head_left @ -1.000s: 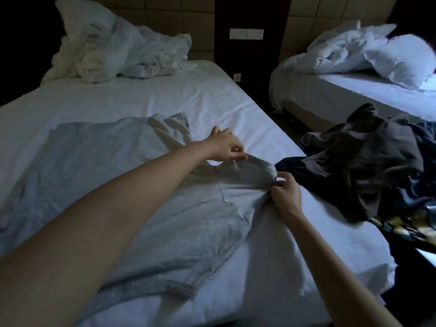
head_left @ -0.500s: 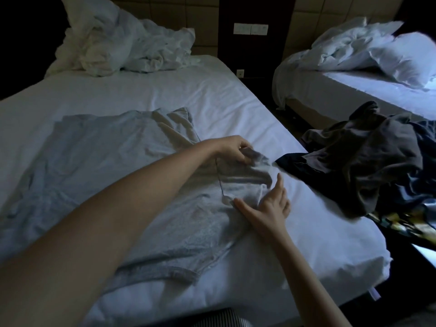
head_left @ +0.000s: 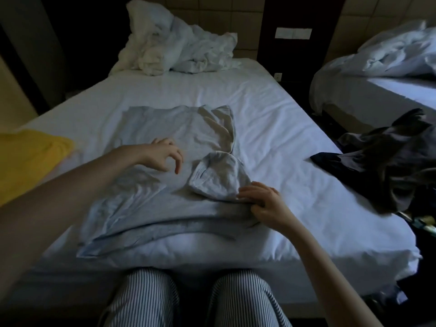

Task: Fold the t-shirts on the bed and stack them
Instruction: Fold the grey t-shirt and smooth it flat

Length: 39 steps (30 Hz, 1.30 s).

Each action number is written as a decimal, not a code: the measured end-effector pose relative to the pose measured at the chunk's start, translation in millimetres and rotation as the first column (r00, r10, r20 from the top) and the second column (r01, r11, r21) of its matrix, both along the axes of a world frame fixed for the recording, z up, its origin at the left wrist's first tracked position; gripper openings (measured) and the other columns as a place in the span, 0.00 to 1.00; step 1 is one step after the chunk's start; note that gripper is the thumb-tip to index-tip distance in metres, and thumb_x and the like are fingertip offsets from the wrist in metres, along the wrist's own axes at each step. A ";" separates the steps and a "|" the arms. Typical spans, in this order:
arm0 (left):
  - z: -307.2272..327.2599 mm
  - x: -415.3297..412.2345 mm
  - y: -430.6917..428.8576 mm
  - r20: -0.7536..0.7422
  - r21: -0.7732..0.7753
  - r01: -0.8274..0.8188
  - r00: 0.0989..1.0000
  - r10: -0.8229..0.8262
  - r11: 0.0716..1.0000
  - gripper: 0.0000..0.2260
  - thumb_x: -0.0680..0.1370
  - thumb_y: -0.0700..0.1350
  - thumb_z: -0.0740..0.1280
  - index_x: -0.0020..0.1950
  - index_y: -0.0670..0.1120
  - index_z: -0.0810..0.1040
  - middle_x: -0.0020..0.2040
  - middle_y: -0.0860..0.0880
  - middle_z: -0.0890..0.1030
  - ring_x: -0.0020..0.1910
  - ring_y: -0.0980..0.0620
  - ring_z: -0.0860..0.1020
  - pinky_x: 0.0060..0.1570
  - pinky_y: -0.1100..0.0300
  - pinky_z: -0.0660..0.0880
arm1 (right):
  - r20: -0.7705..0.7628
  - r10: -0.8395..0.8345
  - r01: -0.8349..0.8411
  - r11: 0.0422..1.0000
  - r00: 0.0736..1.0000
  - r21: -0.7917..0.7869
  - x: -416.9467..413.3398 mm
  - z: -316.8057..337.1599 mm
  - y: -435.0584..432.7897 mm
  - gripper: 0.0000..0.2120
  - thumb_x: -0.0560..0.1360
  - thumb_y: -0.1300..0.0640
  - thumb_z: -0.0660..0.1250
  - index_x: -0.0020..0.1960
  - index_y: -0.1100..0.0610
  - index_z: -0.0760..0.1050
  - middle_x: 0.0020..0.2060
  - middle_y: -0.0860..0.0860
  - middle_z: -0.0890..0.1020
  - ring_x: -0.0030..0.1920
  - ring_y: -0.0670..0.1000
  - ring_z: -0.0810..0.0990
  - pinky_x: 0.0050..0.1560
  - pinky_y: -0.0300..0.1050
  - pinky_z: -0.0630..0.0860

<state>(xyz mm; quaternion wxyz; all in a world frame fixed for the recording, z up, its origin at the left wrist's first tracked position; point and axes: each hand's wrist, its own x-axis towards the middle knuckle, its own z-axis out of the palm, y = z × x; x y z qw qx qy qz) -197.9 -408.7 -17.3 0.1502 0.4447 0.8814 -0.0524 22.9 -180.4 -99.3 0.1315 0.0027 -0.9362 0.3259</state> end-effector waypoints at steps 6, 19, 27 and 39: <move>-34.9 56.1 49.6 0.167 0.697 -0.132 0.986 0.020 0.705 0.13 0.78 0.44 0.61 0.57 0.42 0.80 0.56 0.45 0.81 0.56 0.47 0.77 0.54 0.67 0.70 | -0.053 -0.141 0.149 0.966 0.989 0.210 3.5 1.8 -5.6 0.23 0.72 0.51 0.54 0.65 0.50 0.74 0.68 0.48 0.72 0.72 0.53 0.62 0.67 0.45 0.55; -48.6 38.8 112.5 0.666 0.433 -0.803 0.591 0.454 0.410 0.26 0.73 0.54 0.69 0.64 0.39 0.74 0.61 0.43 0.77 0.58 0.44 0.76 0.54 0.56 0.74 | -0.166 -0.134 0.168 0.962 0.977 0.215 9.7 -35.2 -7.9 0.20 0.75 0.44 0.54 0.57 0.49 0.80 0.58 0.45 0.80 0.66 0.57 0.72 0.62 0.35 0.57; -39.6 21.3 129.4 0.852 0.388 -0.906 0.422 0.309 0.169 0.10 0.75 0.42 0.65 0.55 0.40 0.77 0.50 0.43 0.79 0.49 0.44 0.77 0.49 0.56 0.75 | -0.267 -0.145 0.200 0.961 0.953 0.190 9.1 -40.9 -9.5 0.16 0.76 0.47 0.58 0.54 0.47 0.82 0.54 0.42 0.82 0.61 0.55 0.76 0.60 0.46 0.70; -51.1 33.6 91.8 0.603 0.476 -0.683 0.712 0.361 0.553 0.10 0.74 0.49 0.69 0.47 0.43 0.77 0.44 0.47 0.80 0.43 0.49 0.78 0.43 0.58 0.76 | -0.365 -0.159 0.227 0.962 0.918 0.153 8.9 -46.9 -5.6 0.23 0.72 0.51 0.61 0.66 0.53 0.72 0.66 0.55 0.74 0.65 0.54 0.70 0.66 0.47 0.65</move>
